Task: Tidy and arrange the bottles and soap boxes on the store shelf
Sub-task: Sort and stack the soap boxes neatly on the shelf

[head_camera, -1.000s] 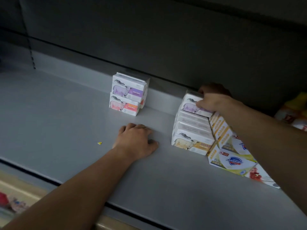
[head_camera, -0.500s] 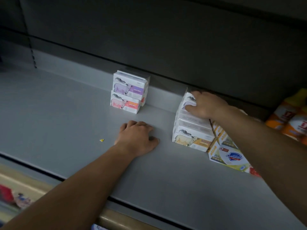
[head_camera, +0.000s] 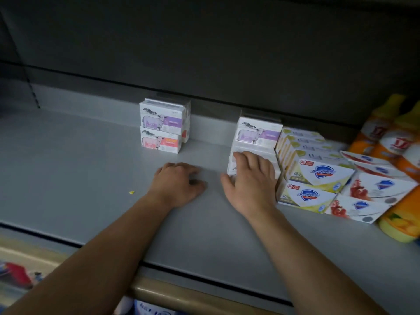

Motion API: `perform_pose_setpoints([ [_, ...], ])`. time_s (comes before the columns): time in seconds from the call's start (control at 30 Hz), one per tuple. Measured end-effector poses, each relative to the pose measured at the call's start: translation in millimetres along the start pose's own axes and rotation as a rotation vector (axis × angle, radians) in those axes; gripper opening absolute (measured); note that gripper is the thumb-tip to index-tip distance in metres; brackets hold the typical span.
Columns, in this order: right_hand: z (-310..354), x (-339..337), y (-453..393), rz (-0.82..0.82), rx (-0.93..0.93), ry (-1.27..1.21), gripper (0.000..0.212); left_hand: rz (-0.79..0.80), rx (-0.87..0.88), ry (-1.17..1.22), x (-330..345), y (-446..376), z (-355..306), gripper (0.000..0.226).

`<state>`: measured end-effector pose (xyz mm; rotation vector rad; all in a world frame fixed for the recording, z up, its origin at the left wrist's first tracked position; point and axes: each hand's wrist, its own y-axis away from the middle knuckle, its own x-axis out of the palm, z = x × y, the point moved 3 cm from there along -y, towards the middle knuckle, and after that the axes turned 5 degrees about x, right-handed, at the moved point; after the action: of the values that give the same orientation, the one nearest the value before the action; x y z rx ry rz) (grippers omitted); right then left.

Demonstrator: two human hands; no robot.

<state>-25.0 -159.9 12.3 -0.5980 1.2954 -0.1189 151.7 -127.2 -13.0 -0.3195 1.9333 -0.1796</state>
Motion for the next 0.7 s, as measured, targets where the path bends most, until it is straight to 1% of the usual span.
perform_pose_setpoints([
  [0.07,1.3,2.7,0.8,-0.014,0.006,-0.003,0.058,-0.013,-0.013,0.086,-4.0,0.5,1.5,0.054],
  [0.13,-0.7,3.5,0.4,-0.026,0.01,-0.02,0.058,-0.065,-0.028,0.139,-7.0,1.6,1.5,0.042],
  [0.2,-3.2,2.8,-0.5,-0.039,0.012,-0.045,0.056,-0.13,-0.017,0.141,-10.1,3.4,-1.5,0.036],
  [0.3,-4.1,2.8,-0.7,-0.05,0.02,-0.084,0.055,-0.224,0.004,0.15,-17.7,0.2,-7.4,0.034],
  [0.43,-4.9,2.5,-2.2,-0.047,0.021,-0.125,0.052,-0.353,-0.037,0.166,-37.9,-24.0,-5.2,0.035],
  [0.5,-5.9,2.2,-3.0,-0.043,0.021,-0.128,0.051,-0.444,-0.079,0.176,-51.5,-39.1,1.7,0.042],
  [0.6,-5.7,2.2,-4.1,-0.041,0.02,-0.131,0.05,-0.57,-0.207,0.186,-67.3,-58.7,19.9,0.061],
  [0.7,-6.0,1.9,-3.8,-0.042,0.019,-0.143,0.049,-0.568,-0.369,0.34,-69.2,-75.0,40.0,0.086],
])
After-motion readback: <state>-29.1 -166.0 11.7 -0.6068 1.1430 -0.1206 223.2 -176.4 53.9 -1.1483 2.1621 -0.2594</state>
